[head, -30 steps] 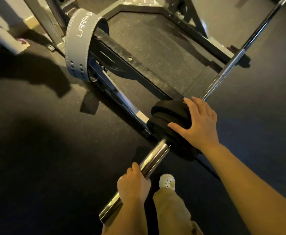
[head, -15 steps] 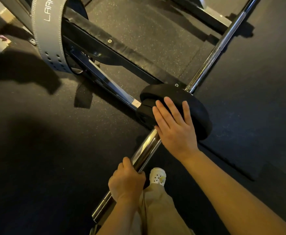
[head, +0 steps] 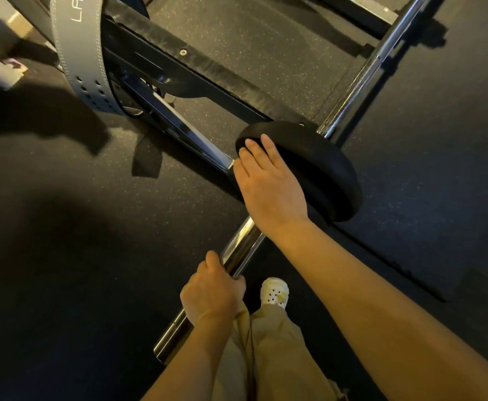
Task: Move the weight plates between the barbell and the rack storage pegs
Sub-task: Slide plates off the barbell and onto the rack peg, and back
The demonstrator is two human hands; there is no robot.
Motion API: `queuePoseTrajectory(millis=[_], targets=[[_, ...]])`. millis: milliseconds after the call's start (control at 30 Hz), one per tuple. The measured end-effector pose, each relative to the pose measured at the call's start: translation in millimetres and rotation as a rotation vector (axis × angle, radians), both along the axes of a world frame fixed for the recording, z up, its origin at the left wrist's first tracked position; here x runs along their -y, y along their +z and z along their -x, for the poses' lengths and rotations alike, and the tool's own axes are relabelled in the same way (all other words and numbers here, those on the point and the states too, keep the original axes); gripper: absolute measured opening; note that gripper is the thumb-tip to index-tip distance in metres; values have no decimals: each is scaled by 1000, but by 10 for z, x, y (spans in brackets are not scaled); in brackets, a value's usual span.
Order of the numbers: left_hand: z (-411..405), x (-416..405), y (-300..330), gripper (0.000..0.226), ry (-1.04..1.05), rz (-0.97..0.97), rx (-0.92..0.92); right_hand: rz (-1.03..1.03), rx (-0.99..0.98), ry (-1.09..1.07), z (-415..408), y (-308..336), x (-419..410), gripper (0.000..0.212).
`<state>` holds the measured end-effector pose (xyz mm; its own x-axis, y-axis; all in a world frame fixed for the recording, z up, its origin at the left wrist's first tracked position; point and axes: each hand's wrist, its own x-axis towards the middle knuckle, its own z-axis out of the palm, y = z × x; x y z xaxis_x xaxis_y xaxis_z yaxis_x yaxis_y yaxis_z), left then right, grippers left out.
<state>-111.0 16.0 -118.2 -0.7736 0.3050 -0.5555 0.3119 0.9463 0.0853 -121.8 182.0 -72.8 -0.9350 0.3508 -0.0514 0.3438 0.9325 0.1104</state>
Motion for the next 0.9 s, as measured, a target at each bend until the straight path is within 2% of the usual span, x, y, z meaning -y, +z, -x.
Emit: queuePoseTrajectory(millis=[167,367,500,667,767,900], targets=[[14,3,-5,39,3,-24,12,151,-193,-70,-266,-84,85,47],[34,14,0,40,-18,-23,32,235,-392,-90,-613,-251,135,48],[16,10,2,38,-17,-15,5,269,-406,-85,-648,-259,139,46],[-4,3,-21,37,-12,-26,-32,231,-242,24,-411,-119,63,45],[-10,6,-21,40,-11,-2,-54,209,34,64,-58,25,38,43],[-2,19,-35,39,-8,6,-11,95,286,118,399,-16,123,23]])
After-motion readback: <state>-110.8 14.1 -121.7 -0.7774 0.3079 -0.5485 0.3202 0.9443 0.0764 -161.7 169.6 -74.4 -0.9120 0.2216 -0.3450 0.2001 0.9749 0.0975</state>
